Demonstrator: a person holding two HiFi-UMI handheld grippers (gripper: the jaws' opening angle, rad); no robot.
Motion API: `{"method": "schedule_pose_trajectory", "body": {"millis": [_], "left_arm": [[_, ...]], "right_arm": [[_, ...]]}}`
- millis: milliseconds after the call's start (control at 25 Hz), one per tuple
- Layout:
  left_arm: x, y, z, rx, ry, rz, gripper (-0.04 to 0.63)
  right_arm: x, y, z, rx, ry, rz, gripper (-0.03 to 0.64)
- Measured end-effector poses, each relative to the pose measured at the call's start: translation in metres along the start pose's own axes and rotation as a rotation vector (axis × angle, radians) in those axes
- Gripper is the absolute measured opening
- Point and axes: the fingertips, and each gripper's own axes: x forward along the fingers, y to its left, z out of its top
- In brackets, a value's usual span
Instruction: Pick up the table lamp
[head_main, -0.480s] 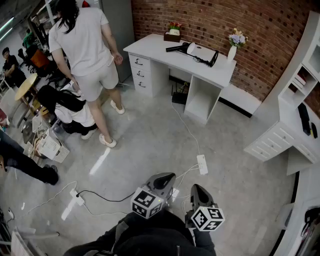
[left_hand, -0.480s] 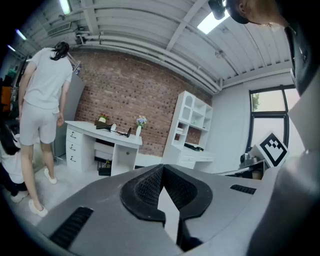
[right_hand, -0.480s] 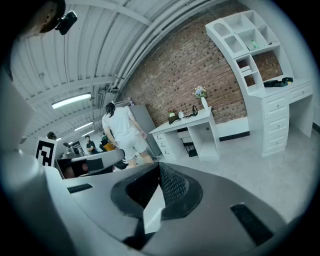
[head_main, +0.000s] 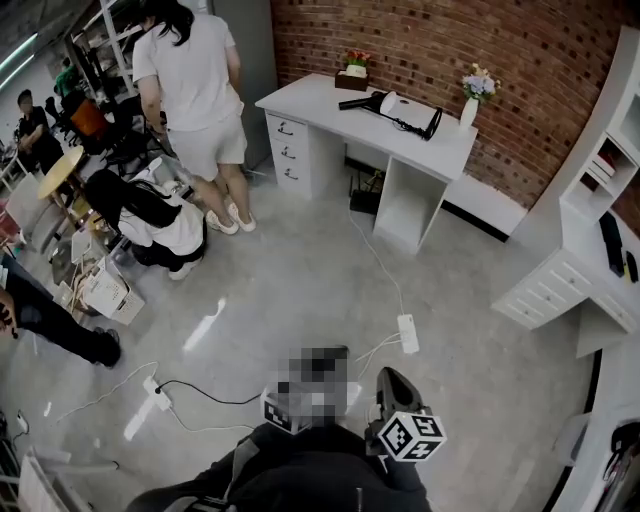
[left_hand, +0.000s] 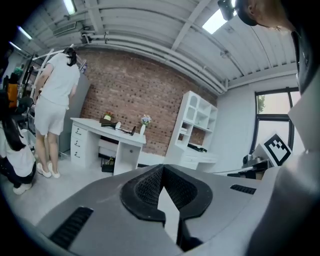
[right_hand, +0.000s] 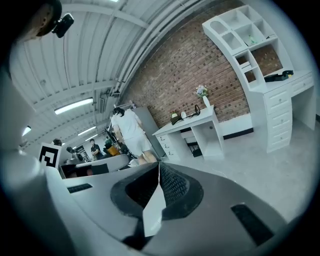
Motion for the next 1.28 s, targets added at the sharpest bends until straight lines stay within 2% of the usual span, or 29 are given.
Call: {"method": "schedule_pose_trajectory", "body": {"millis": [240, 480, 840, 1280], "left_arm": [[0.021, 0.008, 0.000, -0.019, 0.017, -0.009, 0.006], [0.056, 0.034, 0.012, -0.028, 0.028, -0.032, 0.006], [0.134, 0.098, 0.067, -0.023, 0.021, -0.070, 0.007], [0.194, 0.187, 0.120, -0.046, 0.005, -0.085, 0.007]], "right_arm": [[0.023, -0.010, 0.007, 0.000, 0.020, 0.006, 0.012], [0.063, -0.020, 0.024, 0.005, 0.023, 0.008, 0.012], [0.149, -0.048, 0.081, 0.017, 0.008, -0.026, 0.012], [0.258, -0.046, 0.136, 0.003, 0.003, -0.016, 0.012]]}}
